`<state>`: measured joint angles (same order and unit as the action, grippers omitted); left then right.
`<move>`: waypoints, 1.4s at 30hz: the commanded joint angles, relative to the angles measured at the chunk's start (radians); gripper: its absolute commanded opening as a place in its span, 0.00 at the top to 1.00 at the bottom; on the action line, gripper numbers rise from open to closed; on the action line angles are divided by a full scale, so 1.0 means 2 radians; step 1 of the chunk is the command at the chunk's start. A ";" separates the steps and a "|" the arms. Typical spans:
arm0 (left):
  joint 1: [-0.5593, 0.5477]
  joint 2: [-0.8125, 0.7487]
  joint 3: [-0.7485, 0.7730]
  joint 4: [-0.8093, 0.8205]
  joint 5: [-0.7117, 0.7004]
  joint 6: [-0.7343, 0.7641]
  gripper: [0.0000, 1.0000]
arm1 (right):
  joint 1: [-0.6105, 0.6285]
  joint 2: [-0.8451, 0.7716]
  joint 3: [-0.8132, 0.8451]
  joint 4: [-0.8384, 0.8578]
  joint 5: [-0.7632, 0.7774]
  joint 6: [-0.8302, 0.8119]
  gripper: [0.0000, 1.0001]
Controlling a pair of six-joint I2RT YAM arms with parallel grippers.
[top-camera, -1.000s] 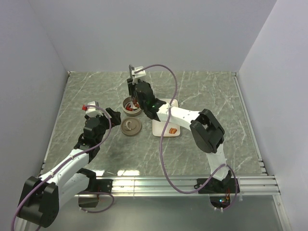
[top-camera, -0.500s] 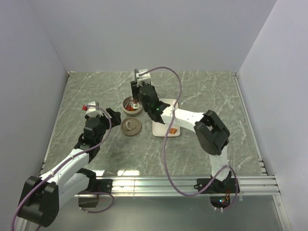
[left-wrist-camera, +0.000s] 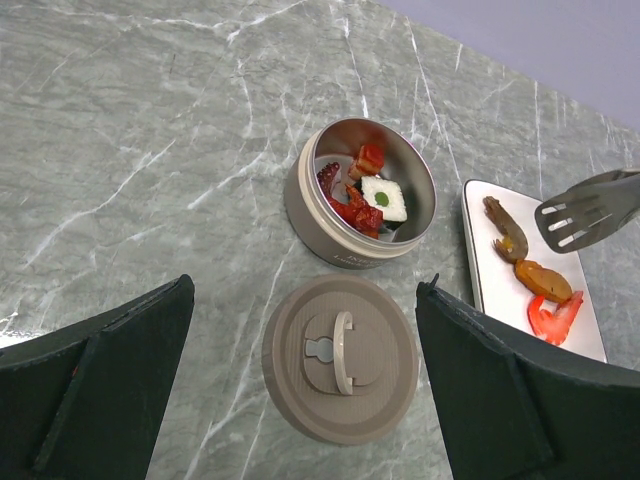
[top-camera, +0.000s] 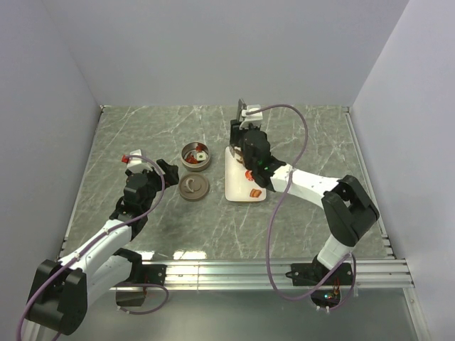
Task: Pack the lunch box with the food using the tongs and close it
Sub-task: Pick up the food using the clamp
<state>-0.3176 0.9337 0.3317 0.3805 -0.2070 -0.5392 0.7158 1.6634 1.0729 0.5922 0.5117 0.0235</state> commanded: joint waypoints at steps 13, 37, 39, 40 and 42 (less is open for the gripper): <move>0.001 0.019 0.022 0.022 0.003 0.003 0.01 | -0.064 -0.004 -0.062 0.021 -0.085 -0.027 0.42; 0.001 0.026 0.024 0.031 0.008 0.006 0.01 | -0.075 -0.146 -0.200 0.051 -0.098 0.017 0.42; 0.001 0.026 0.024 0.030 0.008 0.007 0.01 | -0.075 -0.142 -0.198 0.052 -0.102 0.014 0.42; 0.001 0.026 0.024 0.031 0.008 0.007 0.01 | -0.076 -0.134 -0.197 0.050 -0.103 0.011 0.42; 0.001 0.026 0.024 0.031 0.008 0.007 0.01 | -0.075 -0.123 -0.191 0.047 -0.107 0.007 0.42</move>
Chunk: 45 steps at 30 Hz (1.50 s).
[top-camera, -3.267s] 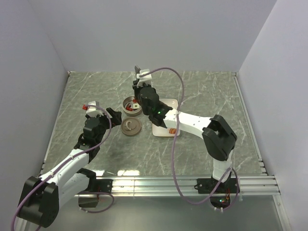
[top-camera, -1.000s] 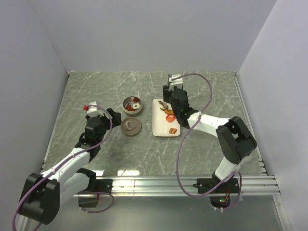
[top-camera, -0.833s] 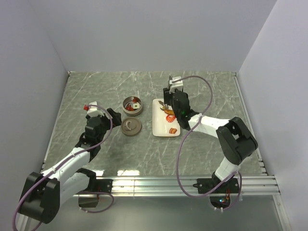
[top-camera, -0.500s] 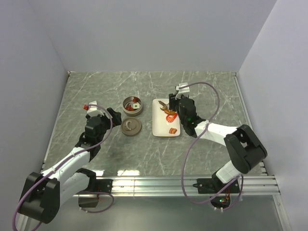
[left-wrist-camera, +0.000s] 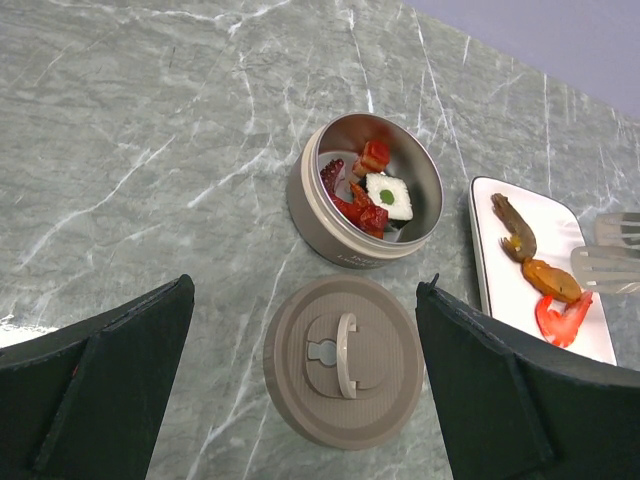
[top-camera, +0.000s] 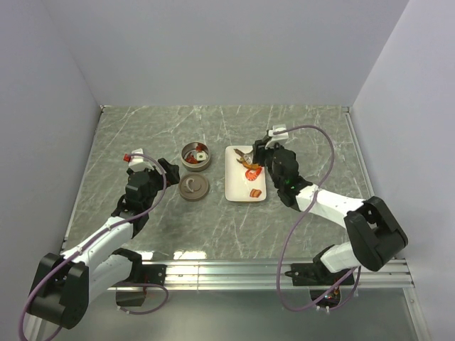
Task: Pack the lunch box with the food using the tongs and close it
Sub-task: Pick up the food using the clamp, then place the food into the lunch box
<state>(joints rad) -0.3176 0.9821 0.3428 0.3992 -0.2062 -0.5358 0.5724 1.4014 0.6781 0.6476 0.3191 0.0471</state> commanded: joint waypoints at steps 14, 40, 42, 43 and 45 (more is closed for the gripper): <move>0.001 0.016 0.023 0.027 0.007 0.007 0.01 | -0.005 0.059 0.038 -0.029 0.000 -0.009 0.45; 0.001 0.018 0.026 0.025 0.000 0.007 0.00 | 0.062 0.023 0.141 -0.078 0.014 -0.035 0.77; 0.001 0.015 0.025 0.024 -0.004 0.006 0.01 | 0.075 0.033 0.149 -0.070 0.005 -0.034 0.77; 0.002 0.014 0.024 0.024 -0.004 0.006 0.01 | 0.080 0.036 0.150 -0.055 0.002 -0.032 0.77; 0.001 0.012 0.024 0.023 -0.004 0.004 0.00 | 0.096 0.050 0.155 -0.025 -0.010 -0.027 0.77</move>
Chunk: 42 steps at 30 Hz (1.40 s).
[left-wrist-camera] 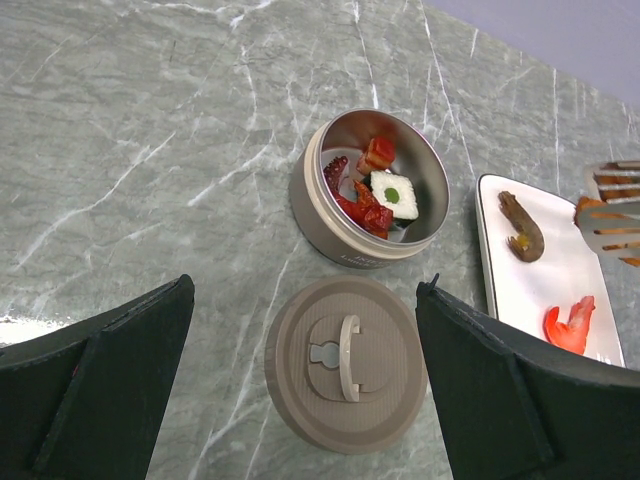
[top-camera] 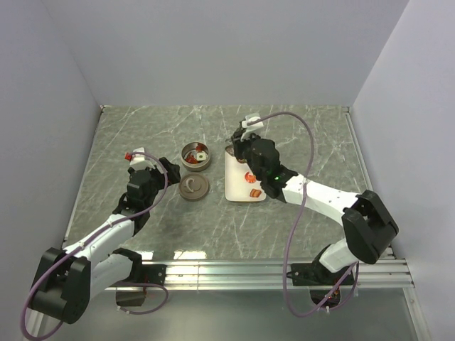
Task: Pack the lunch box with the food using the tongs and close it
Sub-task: Place the food into the lunch box
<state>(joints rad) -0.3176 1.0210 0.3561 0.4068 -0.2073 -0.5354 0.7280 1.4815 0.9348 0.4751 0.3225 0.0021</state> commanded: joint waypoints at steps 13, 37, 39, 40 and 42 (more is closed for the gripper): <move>0.002 -0.010 0.016 0.017 -0.002 0.002 0.01 | 0.056 0.128 0.117 0.136 -0.075 0.024 0.77; 0.002 -0.013 0.016 0.011 0.001 0.002 0.01 | 0.057 0.200 0.192 0.108 -0.058 0.011 0.48; 0.002 -0.014 0.016 0.011 -0.001 0.002 0.01 | 0.057 0.200 0.191 0.108 -0.058 0.011 0.48; 0.002 -0.014 0.016 0.011 -0.001 0.001 0.01 | 0.057 0.199 0.191 0.108 -0.057 0.011 0.48; 0.002 -0.014 0.015 0.011 -0.001 0.001 0.01 | 0.058 0.195 0.185 0.113 -0.056 0.010 0.47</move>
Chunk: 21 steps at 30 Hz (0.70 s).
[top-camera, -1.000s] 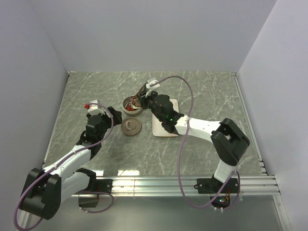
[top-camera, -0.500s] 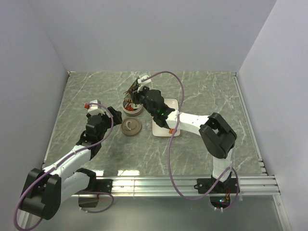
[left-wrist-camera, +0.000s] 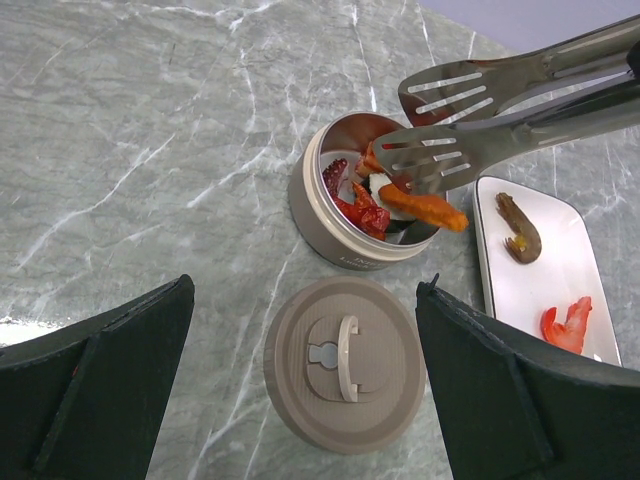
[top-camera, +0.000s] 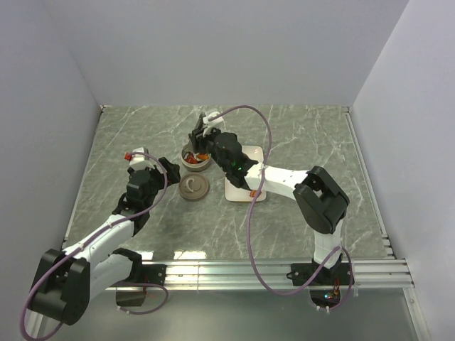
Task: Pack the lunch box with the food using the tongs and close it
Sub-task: Place the food into the lunch box
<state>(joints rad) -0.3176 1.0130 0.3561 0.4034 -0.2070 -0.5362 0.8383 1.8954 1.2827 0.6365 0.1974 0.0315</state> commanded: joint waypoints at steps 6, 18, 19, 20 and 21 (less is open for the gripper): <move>0.002 -0.010 0.015 0.012 -0.001 0.000 0.01 | 0.003 -0.036 -0.016 0.046 0.017 -0.007 0.47; 0.002 -0.011 0.013 0.015 0.000 0.000 0.01 | -0.003 -0.054 -0.051 0.035 0.072 -0.010 0.49; 0.002 -0.010 0.013 0.015 -0.001 0.000 0.01 | -0.003 -0.056 -0.060 0.035 0.076 -0.010 0.49; 0.002 -0.010 0.013 0.015 0.000 0.000 0.01 | -0.003 -0.057 -0.065 0.038 0.080 -0.010 0.50; 0.002 -0.008 0.013 0.016 -0.001 0.000 0.01 | -0.003 -0.063 -0.071 0.040 0.090 -0.010 0.50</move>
<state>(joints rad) -0.3176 1.0103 0.3561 0.4023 -0.2070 -0.5365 0.8371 1.8305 1.1694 0.6678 0.3119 0.0235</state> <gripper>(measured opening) 0.995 0.508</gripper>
